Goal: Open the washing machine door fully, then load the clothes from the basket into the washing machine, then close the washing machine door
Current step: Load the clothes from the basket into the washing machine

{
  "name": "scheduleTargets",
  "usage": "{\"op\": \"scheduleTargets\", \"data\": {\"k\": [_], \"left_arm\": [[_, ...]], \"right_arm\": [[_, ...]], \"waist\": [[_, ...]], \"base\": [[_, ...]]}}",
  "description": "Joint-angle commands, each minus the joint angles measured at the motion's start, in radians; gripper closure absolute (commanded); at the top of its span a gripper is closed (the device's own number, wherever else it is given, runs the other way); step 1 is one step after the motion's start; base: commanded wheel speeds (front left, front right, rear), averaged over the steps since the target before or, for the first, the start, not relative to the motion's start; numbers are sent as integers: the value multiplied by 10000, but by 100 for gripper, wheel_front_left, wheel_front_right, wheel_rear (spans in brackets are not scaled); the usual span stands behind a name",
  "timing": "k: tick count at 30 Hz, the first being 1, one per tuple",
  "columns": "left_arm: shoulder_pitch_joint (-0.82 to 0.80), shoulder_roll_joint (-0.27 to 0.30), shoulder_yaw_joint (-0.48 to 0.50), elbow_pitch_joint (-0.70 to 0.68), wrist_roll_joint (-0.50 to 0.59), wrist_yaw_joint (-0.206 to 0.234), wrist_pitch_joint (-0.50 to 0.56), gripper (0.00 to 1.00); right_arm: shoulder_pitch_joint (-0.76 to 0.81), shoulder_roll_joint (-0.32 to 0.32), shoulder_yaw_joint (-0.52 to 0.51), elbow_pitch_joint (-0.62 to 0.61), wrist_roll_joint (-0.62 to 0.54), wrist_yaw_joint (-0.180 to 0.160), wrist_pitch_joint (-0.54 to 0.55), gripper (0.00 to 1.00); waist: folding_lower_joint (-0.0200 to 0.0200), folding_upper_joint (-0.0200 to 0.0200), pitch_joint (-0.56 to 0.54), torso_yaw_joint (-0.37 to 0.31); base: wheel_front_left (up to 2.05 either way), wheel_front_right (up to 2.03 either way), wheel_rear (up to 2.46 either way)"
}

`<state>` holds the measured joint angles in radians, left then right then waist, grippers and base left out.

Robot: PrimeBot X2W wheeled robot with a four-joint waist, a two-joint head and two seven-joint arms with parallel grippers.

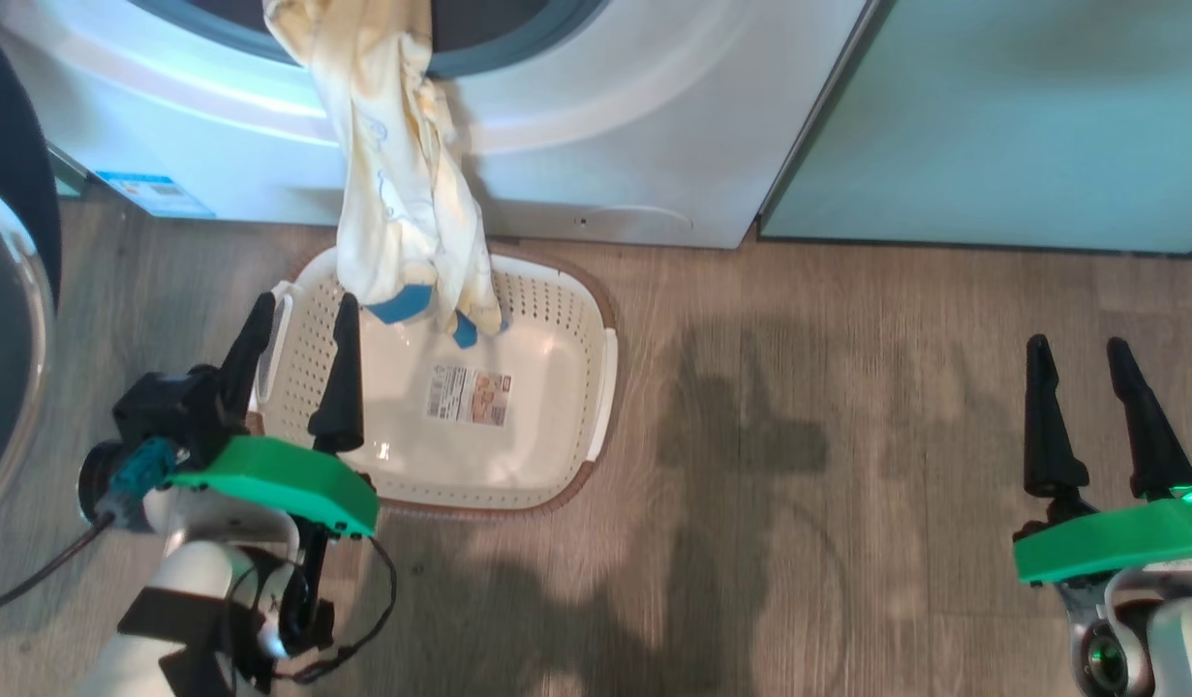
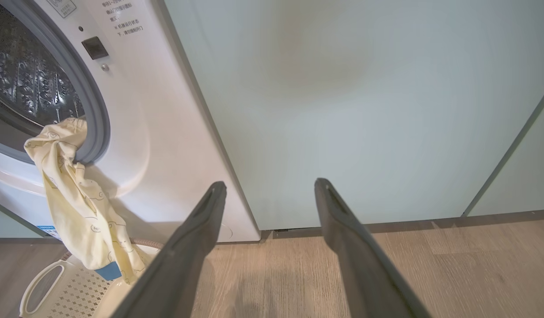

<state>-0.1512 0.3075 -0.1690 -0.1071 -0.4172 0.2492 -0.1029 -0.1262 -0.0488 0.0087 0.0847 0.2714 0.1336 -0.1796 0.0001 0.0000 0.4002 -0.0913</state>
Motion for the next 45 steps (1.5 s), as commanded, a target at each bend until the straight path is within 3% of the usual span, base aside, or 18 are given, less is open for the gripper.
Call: {"op": "scheduleTargets", "data": {"k": [1, 10, 25, 45], "left_arm": [[-391, 175, 311, -182, -136, -37, 63, 0], [-1366, 103, 135, 1177, -525, -510, 220, 0], [-4000, 167, 15, 4229, -814, -1399, 11, 0], [-7609, 618, 8, 8444, -964, -2202, 43, 0]], "right_arm": [[-128, -105, 247, -345, 2, -29, -52, 0], [-583, -80, 424, -358, 107, -29, -192, 0], [-1394, -34, 957, 0, 454, -29, -570, 0], [-2054, -16, 1630, 442, 1190, -29, -818, 0]], "waist": [[-1, 0, 207, 10], [-1, 0, 1236, -98], [-1, 0, 2876, -874], [-1, 0, 3783, -1822]], "base": [[0, 0, 0], [0, 0, 0], [0, 0, 0], [0, 0, 0]]}}
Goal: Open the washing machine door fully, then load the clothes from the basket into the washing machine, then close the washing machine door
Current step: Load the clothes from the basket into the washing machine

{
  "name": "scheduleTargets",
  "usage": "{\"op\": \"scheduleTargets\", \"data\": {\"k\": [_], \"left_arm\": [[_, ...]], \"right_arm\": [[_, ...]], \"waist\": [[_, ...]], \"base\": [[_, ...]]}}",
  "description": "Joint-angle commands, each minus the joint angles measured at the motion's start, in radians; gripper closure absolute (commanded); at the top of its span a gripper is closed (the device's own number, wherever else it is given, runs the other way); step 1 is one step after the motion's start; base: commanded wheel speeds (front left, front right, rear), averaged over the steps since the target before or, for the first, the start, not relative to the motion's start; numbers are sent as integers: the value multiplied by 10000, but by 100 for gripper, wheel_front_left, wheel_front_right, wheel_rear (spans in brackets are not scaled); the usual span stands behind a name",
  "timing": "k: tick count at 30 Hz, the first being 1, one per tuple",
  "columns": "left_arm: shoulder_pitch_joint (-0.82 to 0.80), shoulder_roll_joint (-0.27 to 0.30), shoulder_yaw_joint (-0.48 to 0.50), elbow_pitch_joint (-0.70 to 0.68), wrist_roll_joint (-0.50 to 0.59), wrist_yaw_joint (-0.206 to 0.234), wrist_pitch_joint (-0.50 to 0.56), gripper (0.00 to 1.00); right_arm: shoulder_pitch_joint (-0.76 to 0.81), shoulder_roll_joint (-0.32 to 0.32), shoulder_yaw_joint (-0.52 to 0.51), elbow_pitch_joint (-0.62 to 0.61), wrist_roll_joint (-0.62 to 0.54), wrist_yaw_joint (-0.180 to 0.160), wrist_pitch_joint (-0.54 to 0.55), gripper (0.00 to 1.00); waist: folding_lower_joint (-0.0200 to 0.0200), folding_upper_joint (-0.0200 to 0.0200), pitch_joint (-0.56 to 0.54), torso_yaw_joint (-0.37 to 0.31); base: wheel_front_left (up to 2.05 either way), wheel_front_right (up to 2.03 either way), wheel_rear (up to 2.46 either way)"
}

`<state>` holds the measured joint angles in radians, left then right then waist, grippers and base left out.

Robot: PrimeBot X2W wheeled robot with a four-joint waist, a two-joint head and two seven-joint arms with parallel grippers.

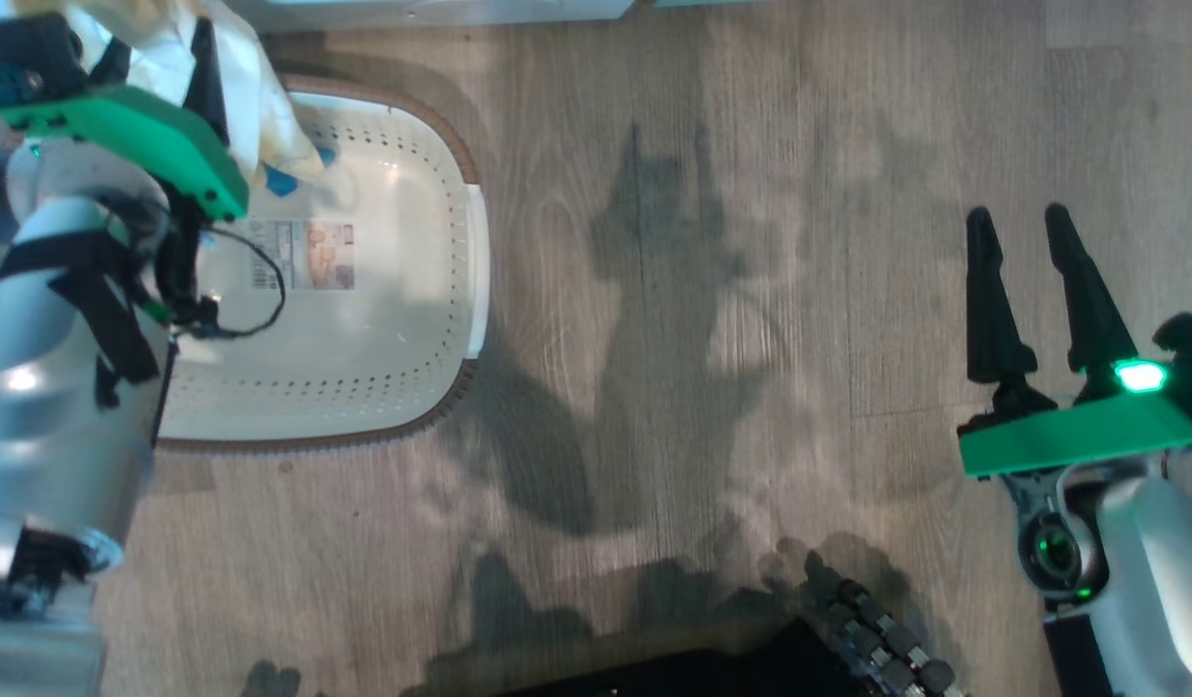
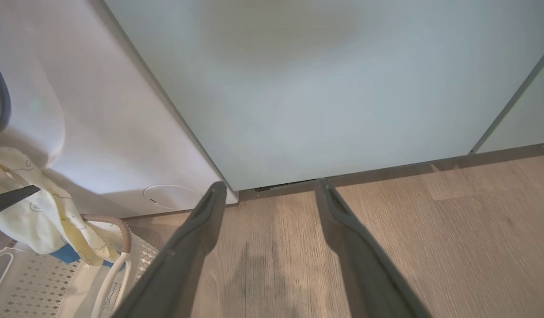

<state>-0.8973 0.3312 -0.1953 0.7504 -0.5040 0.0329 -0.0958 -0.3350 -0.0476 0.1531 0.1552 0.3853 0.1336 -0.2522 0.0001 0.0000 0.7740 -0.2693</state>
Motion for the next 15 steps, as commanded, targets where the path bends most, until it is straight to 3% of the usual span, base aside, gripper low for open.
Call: {"op": "scheduleTargets", "data": {"k": [1, 4, 5, 6, 7, 8, 15], "left_arm": [[-299, 385, 266, 43, -102, -73, -53, 0], [-697, 359, 243, 520, -149, -198, -101, 0], [-800, 353, 219, 660, -130, -208, -147, 11], [-884, 342, 205, 794, -130, -229, -194, 53], [-953, 336, 192, 929, -126, -237, -232, 84], [-1013, 324, 163, 1066, -122, -261, -234, 100], [-1173, 237, -24, 1656, -120, -510, -384, 100]], "right_arm": [[2, -27, 210, -276, 71, -29, -92, 0], [-85, -27, 273, -300, 129, -29, -93, 0], [-103, -27, 276, -302, 151, -29, -93, 0], [-116, -27, 274, -304, 175, -29, -93, 0], [-123, -27, 268, -305, 203, -29, -93, 0], [-126, -27, 260, -306, 229, -29, -94, 0], [-45, -26, 71, -304, 267, -29, -94, 0]], "waist": [[-1, 0, 67, -75], [-1, 0, 123, -171], [-1, 0, 132, -195], [-1, 0, 135, -215], [-1, 0, 135, -229], [-1, 0, 130, -235], [-1, 0, -2, -56]], "base": [[0, 0, 0], [0, 0, 0], [0, 0, 0], [0, 0, 0], [0, 0, 0], [0, 0, 0], [0, 0, 0]]}}
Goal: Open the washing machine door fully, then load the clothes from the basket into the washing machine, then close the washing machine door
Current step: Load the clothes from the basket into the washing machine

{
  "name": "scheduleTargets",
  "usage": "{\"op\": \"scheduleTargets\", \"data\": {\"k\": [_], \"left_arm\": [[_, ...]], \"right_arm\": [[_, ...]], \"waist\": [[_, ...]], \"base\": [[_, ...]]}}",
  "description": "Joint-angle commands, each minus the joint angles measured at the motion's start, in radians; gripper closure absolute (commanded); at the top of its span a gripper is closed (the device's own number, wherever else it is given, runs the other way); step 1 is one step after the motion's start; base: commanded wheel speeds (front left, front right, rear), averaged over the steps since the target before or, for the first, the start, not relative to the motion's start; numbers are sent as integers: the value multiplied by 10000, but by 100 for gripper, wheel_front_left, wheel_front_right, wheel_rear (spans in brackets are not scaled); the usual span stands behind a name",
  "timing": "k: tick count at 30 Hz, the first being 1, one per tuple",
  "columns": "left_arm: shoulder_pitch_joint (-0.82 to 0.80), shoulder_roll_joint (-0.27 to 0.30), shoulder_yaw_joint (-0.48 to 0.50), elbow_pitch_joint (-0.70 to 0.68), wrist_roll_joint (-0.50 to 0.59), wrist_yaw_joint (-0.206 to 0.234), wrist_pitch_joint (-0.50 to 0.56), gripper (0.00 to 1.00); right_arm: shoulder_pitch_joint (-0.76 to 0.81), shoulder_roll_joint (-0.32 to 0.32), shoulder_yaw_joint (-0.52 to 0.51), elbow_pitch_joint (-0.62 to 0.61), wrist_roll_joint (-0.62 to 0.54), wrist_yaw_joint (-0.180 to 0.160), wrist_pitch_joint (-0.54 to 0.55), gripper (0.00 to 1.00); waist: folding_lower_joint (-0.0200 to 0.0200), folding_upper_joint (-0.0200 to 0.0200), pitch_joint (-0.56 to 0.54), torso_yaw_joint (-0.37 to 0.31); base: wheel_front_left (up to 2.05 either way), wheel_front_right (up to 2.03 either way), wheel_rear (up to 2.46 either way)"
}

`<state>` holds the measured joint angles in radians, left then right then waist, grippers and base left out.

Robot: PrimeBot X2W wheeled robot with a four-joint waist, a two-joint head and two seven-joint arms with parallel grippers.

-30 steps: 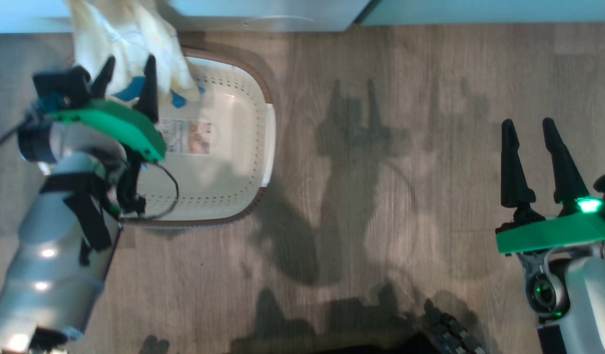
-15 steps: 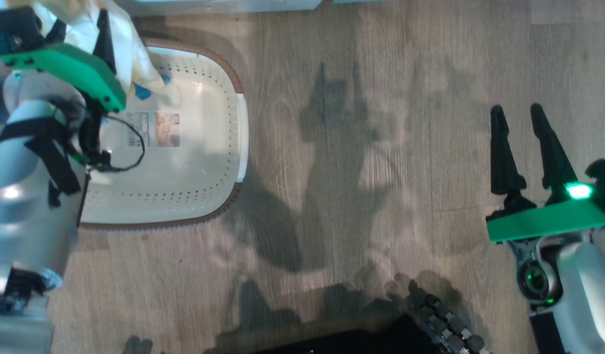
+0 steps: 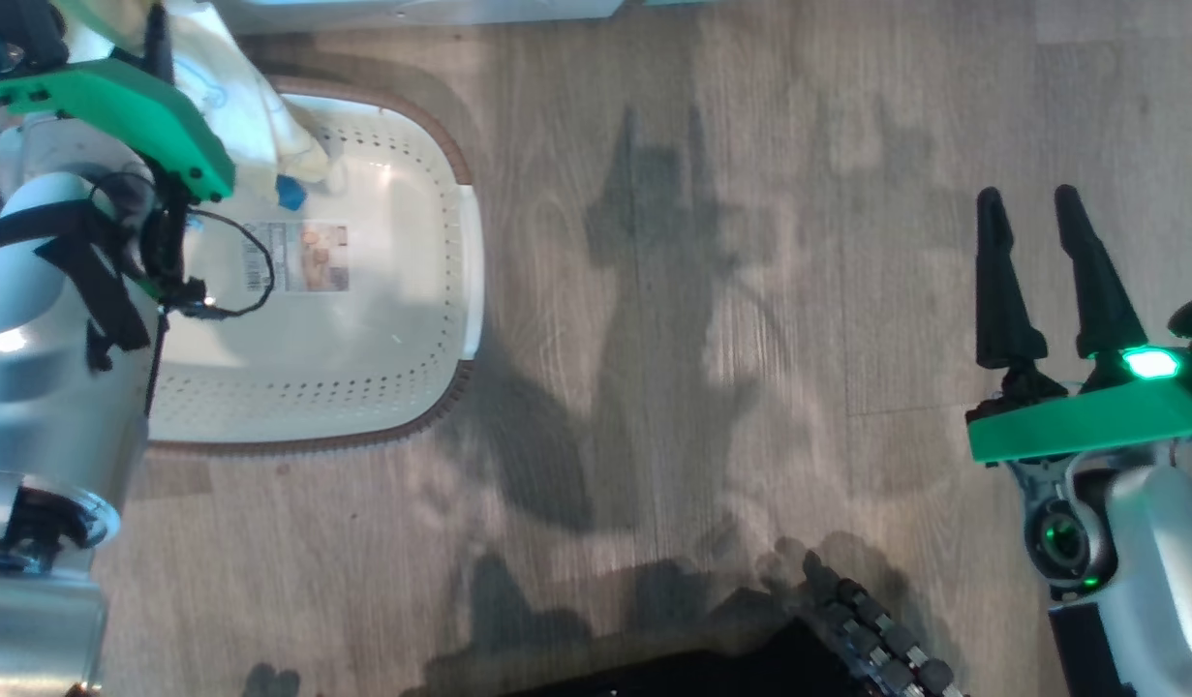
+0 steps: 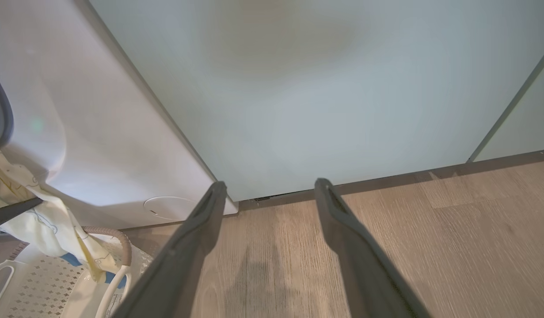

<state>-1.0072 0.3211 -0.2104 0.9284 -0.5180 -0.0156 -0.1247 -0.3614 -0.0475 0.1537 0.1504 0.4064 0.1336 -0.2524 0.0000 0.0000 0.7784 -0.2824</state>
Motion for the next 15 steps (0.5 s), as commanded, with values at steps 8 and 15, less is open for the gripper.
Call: {"op": "scheduleTargets", "data": {"k": [8, 15], "left_arm": [[235, 214, -107, -313, 72, -209, -397, 100], [1110, 136, -395, -1624, 82, -168, -116, 100]], "right_arm": [[343, -28, -212, -321, -138, -29, -93, 0], [691, -28, -666, -366, -348, -29, -93, 0]], "waist": [[0, 0, -344, 603], [0, 0, -809, 1332]], "base": [[0, 0, 0], [0, 0, 0]]}}
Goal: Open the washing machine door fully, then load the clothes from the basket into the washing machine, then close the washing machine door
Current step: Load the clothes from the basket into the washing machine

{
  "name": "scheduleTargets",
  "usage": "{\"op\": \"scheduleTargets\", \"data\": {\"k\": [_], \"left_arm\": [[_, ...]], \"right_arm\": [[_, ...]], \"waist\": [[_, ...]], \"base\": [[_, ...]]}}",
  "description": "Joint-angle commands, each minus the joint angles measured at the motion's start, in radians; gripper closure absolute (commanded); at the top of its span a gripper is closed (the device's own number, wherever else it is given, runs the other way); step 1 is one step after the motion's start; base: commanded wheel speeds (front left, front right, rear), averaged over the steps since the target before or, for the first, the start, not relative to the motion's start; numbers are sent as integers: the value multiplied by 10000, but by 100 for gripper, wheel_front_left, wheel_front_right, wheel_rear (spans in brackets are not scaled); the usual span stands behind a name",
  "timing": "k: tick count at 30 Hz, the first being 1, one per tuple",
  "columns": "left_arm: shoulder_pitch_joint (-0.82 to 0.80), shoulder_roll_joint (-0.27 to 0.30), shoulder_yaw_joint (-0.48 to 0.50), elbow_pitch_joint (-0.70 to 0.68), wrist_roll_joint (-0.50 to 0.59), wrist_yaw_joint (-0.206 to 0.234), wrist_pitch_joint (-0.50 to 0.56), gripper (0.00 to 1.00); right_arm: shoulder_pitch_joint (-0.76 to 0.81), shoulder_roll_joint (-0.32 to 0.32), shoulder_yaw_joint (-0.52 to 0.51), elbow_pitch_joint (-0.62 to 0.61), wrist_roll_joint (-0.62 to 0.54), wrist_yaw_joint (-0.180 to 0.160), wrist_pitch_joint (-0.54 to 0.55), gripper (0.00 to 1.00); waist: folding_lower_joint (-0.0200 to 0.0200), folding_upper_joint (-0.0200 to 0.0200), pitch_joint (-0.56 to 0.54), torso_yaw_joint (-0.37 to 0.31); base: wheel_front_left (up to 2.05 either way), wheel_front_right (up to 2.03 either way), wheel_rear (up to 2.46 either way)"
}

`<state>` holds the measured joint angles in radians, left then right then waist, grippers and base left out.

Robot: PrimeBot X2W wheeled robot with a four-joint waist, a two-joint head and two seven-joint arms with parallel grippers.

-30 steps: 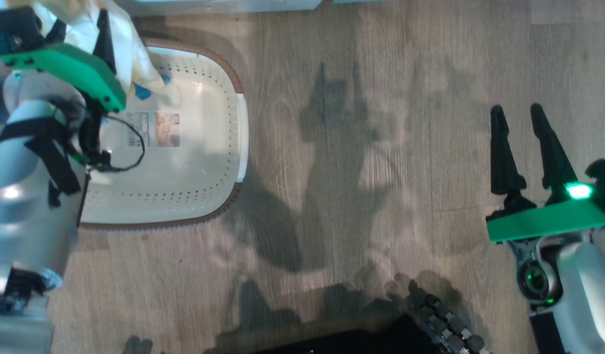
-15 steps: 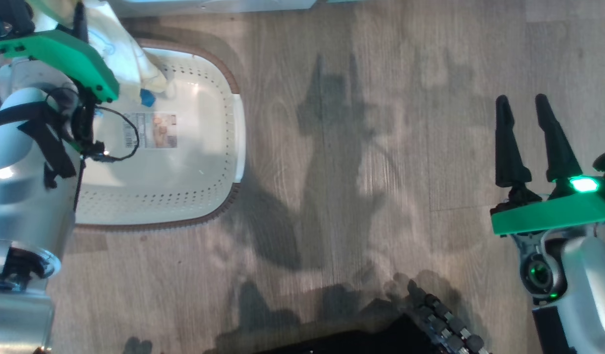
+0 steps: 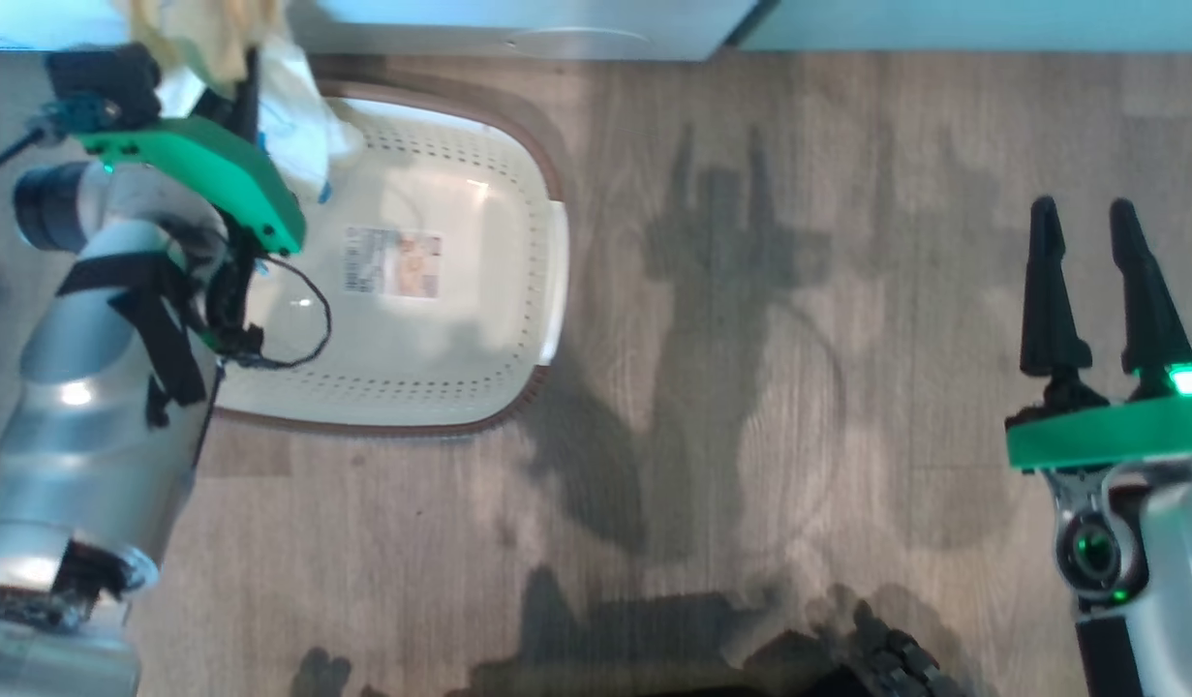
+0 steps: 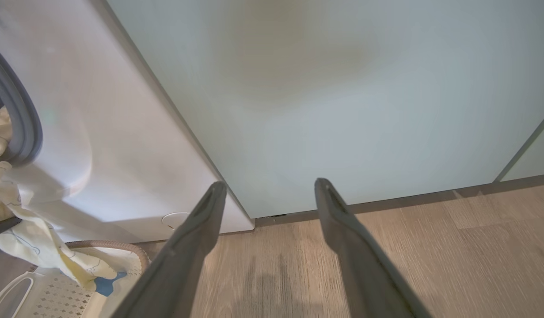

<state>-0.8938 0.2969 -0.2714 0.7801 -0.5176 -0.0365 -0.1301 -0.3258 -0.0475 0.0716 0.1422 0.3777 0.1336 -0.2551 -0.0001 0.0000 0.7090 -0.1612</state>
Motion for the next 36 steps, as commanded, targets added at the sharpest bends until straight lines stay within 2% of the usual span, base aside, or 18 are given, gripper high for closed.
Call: {"op": "scheduleTargets", "data": {"k": [1, 6, 10, 19, 25, 32, 36], "left_arm": [[82, 425, 179, -415, 90, 51, 34, 100], [589, 716, 161, -2193, -5, 250, 768, 100], [848, 1052, 319, -3768, -109, 591, 1420, 100], [721, 2194, 771, -6239, -363, 1175, 3537, 100], [-214, 2907, 1030, -6548, -576, 1285, 4927, 100], [-1603, 3540, 1081, -5872, -536, 1294, 6054, 100], [-2177, 3711, 1104, -5454, -485, 1315, 6298, 100]], "right_arm": [[378, -28, 123, -296, -86, -29, -66, 0], [518, -28, 3, -313, -178, -29, -66, 0], [555, -28, -37, -313, -120, -29, -66, 0], [449, -28, 247, -217, 260, -29, -66, 0], [307, -28, 514, -153, 646, -29, -66, 0], [233, -28, 851, -99, 1088, -29, -66, 0], [234, -28, 956, -101, 1225, -29, -66, 0]], "waist": [[1, 0, -159, 202], [1, 0, -354, 560], [1, 0, -461, 698], [1, 0, -566, 231], [1, 0, -481, -315], [1, 0, -286, -994], [1, 0, -176, -1256]], "base": [[0, 0, 0], [0, 0, 0], [0, 0, 0], [0, 0, 0], [0, 0, 0], [0, 0, 0], [0, 0, 0]]}}
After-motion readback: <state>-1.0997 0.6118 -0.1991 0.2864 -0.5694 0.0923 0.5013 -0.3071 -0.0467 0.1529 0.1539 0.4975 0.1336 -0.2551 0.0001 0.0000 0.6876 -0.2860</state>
